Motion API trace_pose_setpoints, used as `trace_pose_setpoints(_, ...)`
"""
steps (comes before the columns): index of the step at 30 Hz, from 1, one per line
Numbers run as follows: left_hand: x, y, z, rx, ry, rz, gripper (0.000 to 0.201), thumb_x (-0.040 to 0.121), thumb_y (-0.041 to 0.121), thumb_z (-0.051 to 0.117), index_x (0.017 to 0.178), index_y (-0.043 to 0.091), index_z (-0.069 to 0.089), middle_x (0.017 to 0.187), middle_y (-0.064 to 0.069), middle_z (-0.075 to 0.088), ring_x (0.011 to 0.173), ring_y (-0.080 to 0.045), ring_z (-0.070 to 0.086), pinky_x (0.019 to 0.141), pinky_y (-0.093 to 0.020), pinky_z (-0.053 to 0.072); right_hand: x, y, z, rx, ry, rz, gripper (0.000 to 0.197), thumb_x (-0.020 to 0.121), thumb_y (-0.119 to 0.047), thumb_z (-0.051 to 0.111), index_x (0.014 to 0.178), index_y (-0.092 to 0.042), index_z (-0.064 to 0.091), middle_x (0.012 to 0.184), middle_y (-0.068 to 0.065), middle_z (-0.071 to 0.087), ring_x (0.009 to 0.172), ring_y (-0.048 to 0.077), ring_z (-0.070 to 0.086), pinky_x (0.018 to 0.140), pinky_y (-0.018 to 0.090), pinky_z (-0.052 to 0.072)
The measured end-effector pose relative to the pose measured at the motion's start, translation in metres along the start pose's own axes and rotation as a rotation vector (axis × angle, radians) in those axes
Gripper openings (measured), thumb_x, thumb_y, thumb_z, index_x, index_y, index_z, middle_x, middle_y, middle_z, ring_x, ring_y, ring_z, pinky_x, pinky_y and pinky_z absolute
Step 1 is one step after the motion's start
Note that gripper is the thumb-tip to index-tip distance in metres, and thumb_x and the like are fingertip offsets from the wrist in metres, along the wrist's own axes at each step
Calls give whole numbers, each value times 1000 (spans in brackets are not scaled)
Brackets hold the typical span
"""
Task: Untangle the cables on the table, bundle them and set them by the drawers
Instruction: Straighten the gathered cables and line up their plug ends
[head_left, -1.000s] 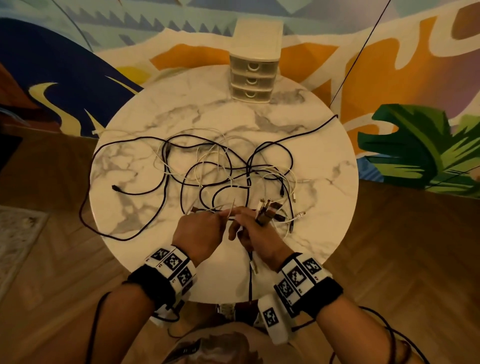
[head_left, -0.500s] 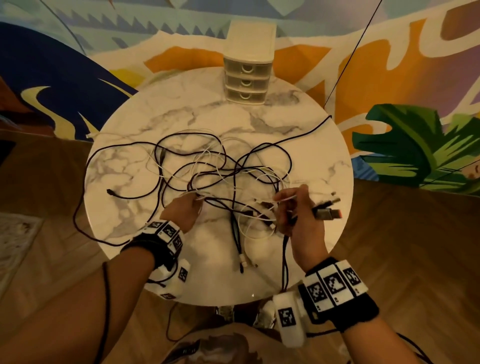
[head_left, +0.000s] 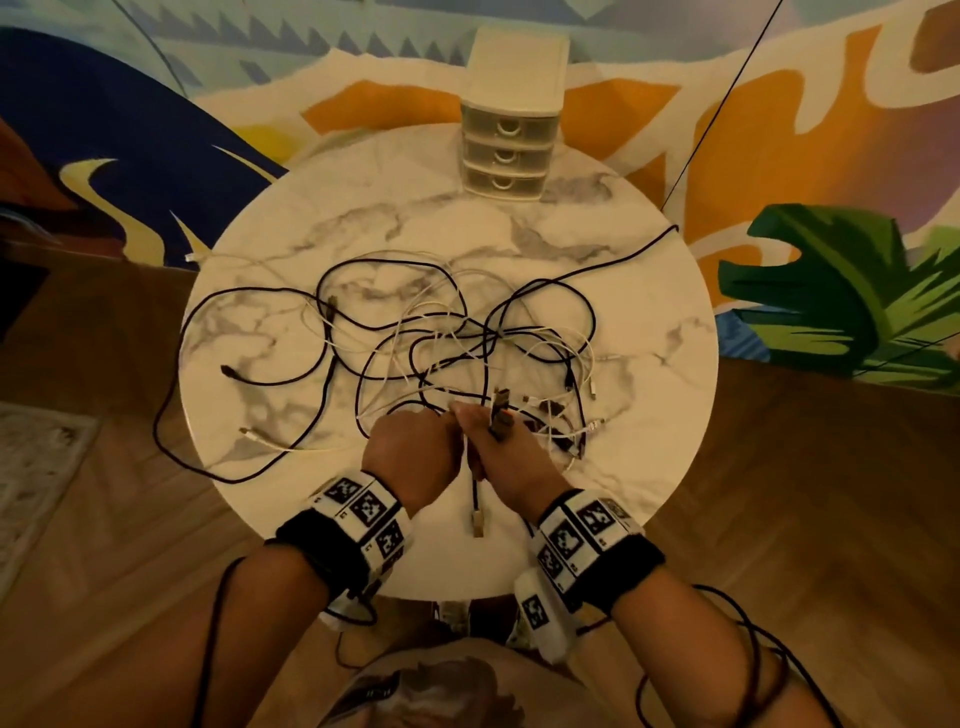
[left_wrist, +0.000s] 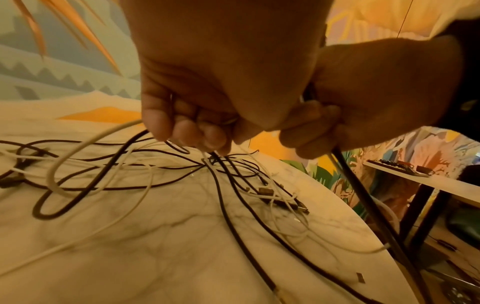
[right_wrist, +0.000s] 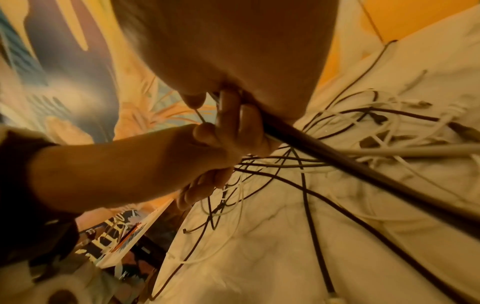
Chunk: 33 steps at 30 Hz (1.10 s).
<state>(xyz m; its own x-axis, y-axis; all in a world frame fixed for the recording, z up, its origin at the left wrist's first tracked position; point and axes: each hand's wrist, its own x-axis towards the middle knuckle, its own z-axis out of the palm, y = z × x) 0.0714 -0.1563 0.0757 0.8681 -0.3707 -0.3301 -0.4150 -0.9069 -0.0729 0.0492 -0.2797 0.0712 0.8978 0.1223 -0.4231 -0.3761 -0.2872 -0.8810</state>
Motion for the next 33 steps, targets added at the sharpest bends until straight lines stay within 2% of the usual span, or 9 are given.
trace_pose_setpoints(5, 2, 0, 0, 9, -38, 5, 28, 94, 27, 37, 106, 13, 58, 99, -3, 66, 87, -23, 64, 64, -29, 42, -5, -1, 2, -31, -56, -82, 35, 99, -37, 38, 123, -23, 60, 67, -7, 56, 54, -4, 50, 60, 11, 40)
trace_pose_setpoints(8, 2, 5, 2, -19, -2, 45, 27, 96, 26, 35, 107, 15, 57, 96, -3, 66, 82, -23, 64, 64, -29, 45, -1, 1, 1, -20, 27, -94, 33, 98, -37, 40, 109, -25, 68, 88, -12, 67, 83, -4, 60, 81, 18, 44)
trace_pose_setpoints(11, 5, -3, 16, -350, 36, -26, 25, 98, 30, 35, 109, 17, 54, 90, -8, 65, 82, -27, 62, 67, -35, 48, -1, -2, -7, 48, 158, -110, 32, 99, -34, 41, 84, -25, 68, 63, -24, 62, 67, -10, 57, 71, 18, 42)
trace_pose_setpoints(15, 27, -53, 53, -909, 97, -228, 17, 94, 27, 47, 82, 22, 59, 74, 0, 61, 79, -32, 62, 72, -37, 50, -9, -17, -30, 133, 289, -224, 39, 101, -32, 37, 90, -15, 70, 42, -20, 47, 43, -3, 44, 53, 17, 26)
trace_pose_setpoints(19, 40, -64, 58, -1240, 159, -337, 16, 97, 5, 42, 98, 3, 58, 71, 0, 57, 58, -14, 51, 51, -19, 45, -18, -31, -50, 289, 431, -327, 39, 102, -32, 34, 90, -15, 68, 47, -10, 32, 42, 5, 27, 48, 25, 27)
trace_pose_setpoints(22, 46, -51, 60, -1011, 86, -230, 22, 98, 20, 43, 87, 10, 58, 73, -3, 58, 68, -22, 58, 69, -35, 49, -21, -26, -48, 419, 515, -295, 42, 102, -33, 30, 98, -12, 67, 47, -5, 31, 40, 6, 25, 40, 22, 24)
trace_pose_setpoints(25, 43, -43, 47, -742, 71, -204, 36, 100, 34, 32, 92, 12, 60, 96, -10, 65, 92, -31, 60, 82, -38, 47, -20, -10, -38, 468, 432, -165, 45, 101, -37, 28, 111, -12, 64, 44, -5, 32, 37, 4, 26, 39, 16, 23)
trace_pose_setpoints(29, 37, -26, 29, -414, 232, -46, 33, 99, 34, 32, 99, 14, 58, 99, -8, 64, 92, -29, 60, 79, -38, 48, -4, 8, -23, 347, 253, -4, 41, 99, -40, 36, 111, -13, 65, 39, -8, 38, 36, 3, 32, 41, 18, 26)
trace_pose_setpoints(33, 32, -18, 32, -262, 208, 128, 25, 93, 26, 35, 96, 17, 58, 91, -4, 64, 86, -26, 60, 67, -35, 48, 18, 4, -10, 112, 104, 12, 45, 98, -41, 38, 108, -6, 64, 46, -2, 44, 38, 4, 40, 50, 22, 34)
